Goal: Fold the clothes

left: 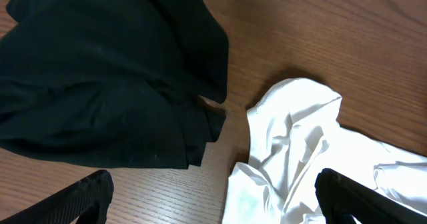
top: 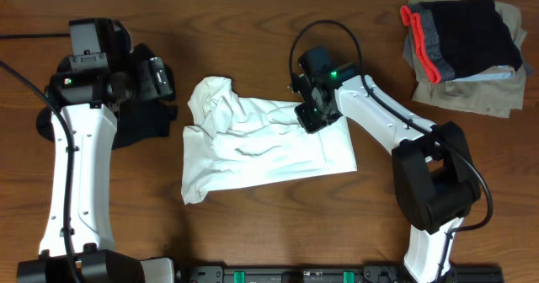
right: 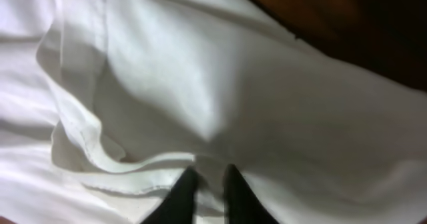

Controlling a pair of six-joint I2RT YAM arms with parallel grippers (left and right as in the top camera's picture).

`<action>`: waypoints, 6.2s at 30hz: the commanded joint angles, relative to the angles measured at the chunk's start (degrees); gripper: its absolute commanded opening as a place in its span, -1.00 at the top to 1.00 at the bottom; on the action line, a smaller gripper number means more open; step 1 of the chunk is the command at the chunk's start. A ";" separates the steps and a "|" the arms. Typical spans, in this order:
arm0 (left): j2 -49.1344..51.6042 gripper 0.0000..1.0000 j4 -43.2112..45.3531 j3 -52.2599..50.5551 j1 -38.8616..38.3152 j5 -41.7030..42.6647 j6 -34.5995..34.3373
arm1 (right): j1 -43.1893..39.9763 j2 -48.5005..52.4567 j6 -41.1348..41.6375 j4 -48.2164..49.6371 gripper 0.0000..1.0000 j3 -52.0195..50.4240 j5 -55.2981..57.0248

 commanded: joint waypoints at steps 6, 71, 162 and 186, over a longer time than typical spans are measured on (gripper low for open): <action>0.31 -0.96 -0.04 -0.07 0.20 -0.72 0.33 | 0.55 1.25 0.46 -1.92 0.98 -0.48 -5.07; 27.45 -0.98 18.40 1.84 -7.26 14.73 34.49 | -3.39 -7.82 -1.36 -17.25 -0.15 16.79 -2.27; 16.37 0.88 -6.54 -3.19 -7.26 14.34 21.73 | -3.61 -7.82 -1.38 -17.14 -0.12 16.76 -0.79; 15.19 0.01 -4.81 -13.70 -7.43 14.32 26.34 | -3.61 -7.82 -1.38 -14.93 -0.28 16.76 -0.81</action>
